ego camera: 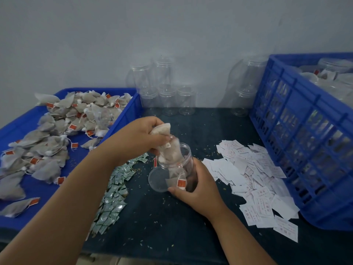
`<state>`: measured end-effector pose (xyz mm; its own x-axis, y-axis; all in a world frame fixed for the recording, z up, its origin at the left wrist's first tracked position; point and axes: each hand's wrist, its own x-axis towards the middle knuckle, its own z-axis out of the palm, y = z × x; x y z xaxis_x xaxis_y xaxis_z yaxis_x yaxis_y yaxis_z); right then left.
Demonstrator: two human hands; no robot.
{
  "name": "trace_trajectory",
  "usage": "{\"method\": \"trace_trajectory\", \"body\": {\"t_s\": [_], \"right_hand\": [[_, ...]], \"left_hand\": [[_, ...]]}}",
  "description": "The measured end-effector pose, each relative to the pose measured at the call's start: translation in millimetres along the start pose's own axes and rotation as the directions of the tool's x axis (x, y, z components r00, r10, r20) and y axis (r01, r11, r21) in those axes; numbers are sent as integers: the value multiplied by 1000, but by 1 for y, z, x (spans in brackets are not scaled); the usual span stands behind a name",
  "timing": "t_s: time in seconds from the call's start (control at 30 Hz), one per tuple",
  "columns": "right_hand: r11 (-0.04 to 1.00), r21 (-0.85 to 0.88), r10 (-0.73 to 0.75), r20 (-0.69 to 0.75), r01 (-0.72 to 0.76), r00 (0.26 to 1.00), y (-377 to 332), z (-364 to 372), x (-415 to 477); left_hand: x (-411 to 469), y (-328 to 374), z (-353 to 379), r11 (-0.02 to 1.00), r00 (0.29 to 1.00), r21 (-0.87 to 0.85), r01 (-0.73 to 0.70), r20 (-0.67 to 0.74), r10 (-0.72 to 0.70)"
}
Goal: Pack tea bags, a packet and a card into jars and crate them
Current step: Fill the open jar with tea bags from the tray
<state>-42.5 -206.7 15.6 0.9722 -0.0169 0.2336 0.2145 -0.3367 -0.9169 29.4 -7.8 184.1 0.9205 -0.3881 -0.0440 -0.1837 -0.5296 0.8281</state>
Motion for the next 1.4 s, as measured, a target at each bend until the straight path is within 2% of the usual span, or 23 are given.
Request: {"method": "trace_trajectory", "body": {"t_s": [0.1,0.17,0.27,0.33,0.43,0.53,0.67,0.7,0.8,0.87,1.0,1.03,1.13,1.2,1.3,1.33,1.4], "right_hand": [[1000,-14,-7,4,7,1000,0,1,-1],[1000,-16,-1,3,1,1000,0,2,-1],[1000,6,18,-15,-18,1000,0,1,0],[1000,19,25,-21,-24,999,1,1,0],[999,37,31,-29,-29,999,3,1,0],[999,51,15,-38,-14,999,2,2,-1],[997,73,28,-72,-22,997,4,0,0],[997,70,32,-74,-27,997,4,1,1],[999,25,23,-78,-21,997,3,2,1],[1000,6,2,-66,-2,998,2,3,0],[999,-25,-46,-20,46,999,1,4,-2],[999,-22,-49,-16,49,999,2,4,-2],[999,-22,-40,-13,40,999,5,3,-4],[999,-21,-28,-9,28,1000,8,3,-3],[999,-28,-18,8,18,1000,11,3,-2],[999,-28,-15,19,16,1000,12,3,-2],[1000,-22,-14,31,14,999,13,4,-2]], "left_hand": [[-1,-1,5,996,999,84,-28,-13,30],[-2,1,6,985,991,161,-55,-113,74],[-3,4,6,989,968,131,-62,-235,92],[-2,5,12,964,973,256,-65,-199,119],[-3,2,24,897,989,430,-106,-47,139],[-5,-4,27,901,990,420,-107,-42,137],[-13,-14,30,979,985,123,161,-79,-153],[-16,-17,30,978,983,121,171,-85,-162],[-22,-21,30,964,970,255,81,-241,-18],[-23,-18,33,972,959,235,5,-276,62],[-25,-10,38,946,993,318,-64,-71,91],[-27,-10,33,947,993,315,-70,-72,97],[-30,-12,-5,977,968,211,-44,-233,94],[-26,-23,-47,971,940,237,36,-338,48],[-10,-55,-105,867,914,372,331,-355,-196],[-4,-70,-114,775,892,461,432,-344,-293],[3,-101,-118,575,869,660,483,-282,-406]]}}
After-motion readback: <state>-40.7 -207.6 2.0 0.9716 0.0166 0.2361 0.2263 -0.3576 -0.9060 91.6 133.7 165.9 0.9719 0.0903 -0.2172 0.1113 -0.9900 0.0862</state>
